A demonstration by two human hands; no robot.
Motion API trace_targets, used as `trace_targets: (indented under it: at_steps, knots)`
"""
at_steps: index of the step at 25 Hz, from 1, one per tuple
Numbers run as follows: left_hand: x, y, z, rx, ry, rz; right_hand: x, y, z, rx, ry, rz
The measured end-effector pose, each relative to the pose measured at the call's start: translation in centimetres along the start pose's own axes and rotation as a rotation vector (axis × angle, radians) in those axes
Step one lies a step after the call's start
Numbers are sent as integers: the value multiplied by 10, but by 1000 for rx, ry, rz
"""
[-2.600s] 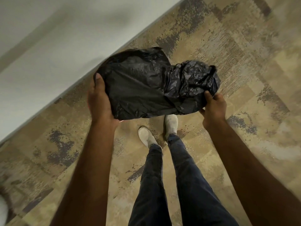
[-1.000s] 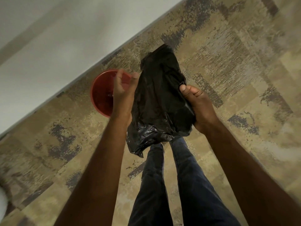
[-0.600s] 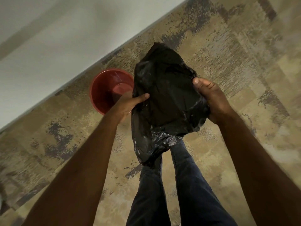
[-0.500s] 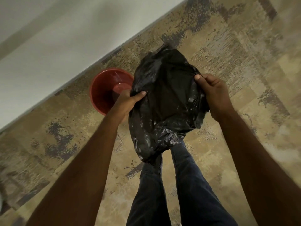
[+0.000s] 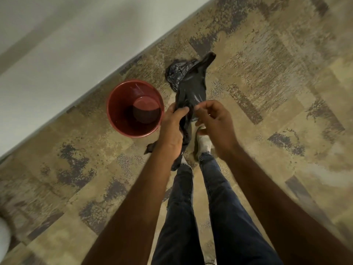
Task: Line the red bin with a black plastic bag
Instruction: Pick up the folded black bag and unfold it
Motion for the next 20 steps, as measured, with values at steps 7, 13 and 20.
trace_targets:
  at_steps: [7, 13, 20]
  knots:
    - [9, -9, 5, -60, -65, 125, 13, -6, -5, 20, 106, -117]
    - [10, 7, 4, 39, -24, -67, 5, -16, -17, -52, 60, -101]
    - [14, 19, 10, 121, 65, -175, 2, -11, -18, -59, 11, -147]
Point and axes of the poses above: each hand's wrist, its own z-axis away from the middle knuckle, its own x-axis out of the palm, y = z × x, the point moved 8 cm from there along -z, towards the middle knuckle, and after that the axes turned 9 degrees about -x, right-handed, at the moved point
